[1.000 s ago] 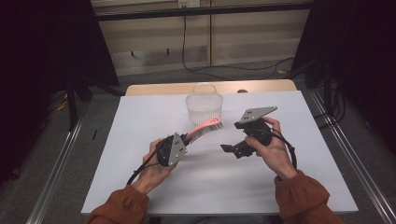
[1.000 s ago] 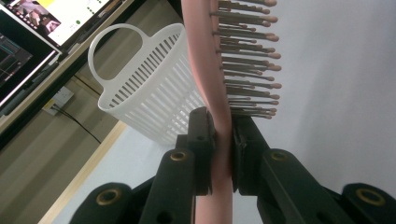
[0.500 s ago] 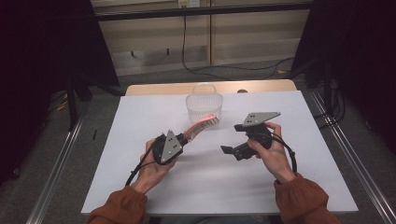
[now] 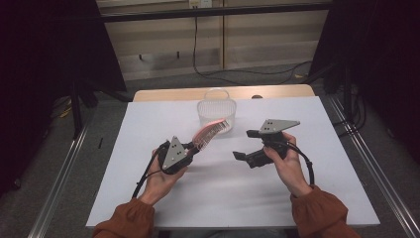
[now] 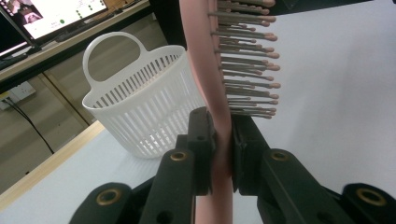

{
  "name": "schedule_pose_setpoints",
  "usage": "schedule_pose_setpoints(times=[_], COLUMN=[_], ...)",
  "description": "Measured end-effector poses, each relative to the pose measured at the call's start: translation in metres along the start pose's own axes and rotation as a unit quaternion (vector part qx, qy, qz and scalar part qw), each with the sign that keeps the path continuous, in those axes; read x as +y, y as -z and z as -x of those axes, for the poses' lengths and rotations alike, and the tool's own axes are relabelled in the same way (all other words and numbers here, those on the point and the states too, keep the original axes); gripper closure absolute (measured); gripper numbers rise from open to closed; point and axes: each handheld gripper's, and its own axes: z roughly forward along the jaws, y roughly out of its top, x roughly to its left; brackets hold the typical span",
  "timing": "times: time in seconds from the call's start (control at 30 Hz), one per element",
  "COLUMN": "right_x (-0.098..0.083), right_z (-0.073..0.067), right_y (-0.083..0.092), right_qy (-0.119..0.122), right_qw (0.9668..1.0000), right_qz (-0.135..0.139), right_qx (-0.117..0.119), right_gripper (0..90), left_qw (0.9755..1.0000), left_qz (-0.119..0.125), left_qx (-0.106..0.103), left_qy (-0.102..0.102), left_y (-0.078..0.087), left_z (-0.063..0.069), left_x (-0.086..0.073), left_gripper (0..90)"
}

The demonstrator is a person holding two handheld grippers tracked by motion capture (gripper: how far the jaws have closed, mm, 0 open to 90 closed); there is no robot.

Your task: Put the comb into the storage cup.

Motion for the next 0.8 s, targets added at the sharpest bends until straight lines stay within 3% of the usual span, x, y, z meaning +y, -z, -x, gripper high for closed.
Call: schedule_pose_setpoints(times=[0.2, 0.47, 0.57, 0.63, 0.8], right_x=[-0.0064, -0.0071, -0.0071, -0.0062, -0.0052], right_z=[-0.0030, -0.0065, -0.0081, -0.0094, -0.0108], right_y=[-0.0010, 0.0016, 0.0018, 0.0025, 0.0039], right_qy=[-0.019, -0.012, -0.004, -0.001, 0.008], right_qw=[0.9986, 0.9974, 0.9972, 0.9963, 0.9946], right_qz=[0.049, 0.071, 0.074, 0.085, 0.102], right_qx=[-0.002, -0.008, 0.005, 0.014, 0.020], right_gripper=[4.2, 2.1, 1.7, 0.5, 0.0], left_qw=[0.9997, 0.9979, 0.9968, 0.9949, 0.9925], left_qz=[0.014, 0.031, 0.043, 0.052, 0.060], left_qx=[-0.009, -0.025, -0.032, -0.041, -0.058], left_qy=[0.020, 0.050, 0.058, 0.076, 0.090], left_y=[0.0013, 0.0021, 0.0028, 0.0024, 0.0032], left_z=[-0.0021, 0.0008, 0.0010, 0.0007, 0.0001], left_x=[0.0005, 0.0028, 0.0040, 0.0046, 0.0042], left_gripper=[80.5, 80.6, 80.6, 80.6, 80.5])
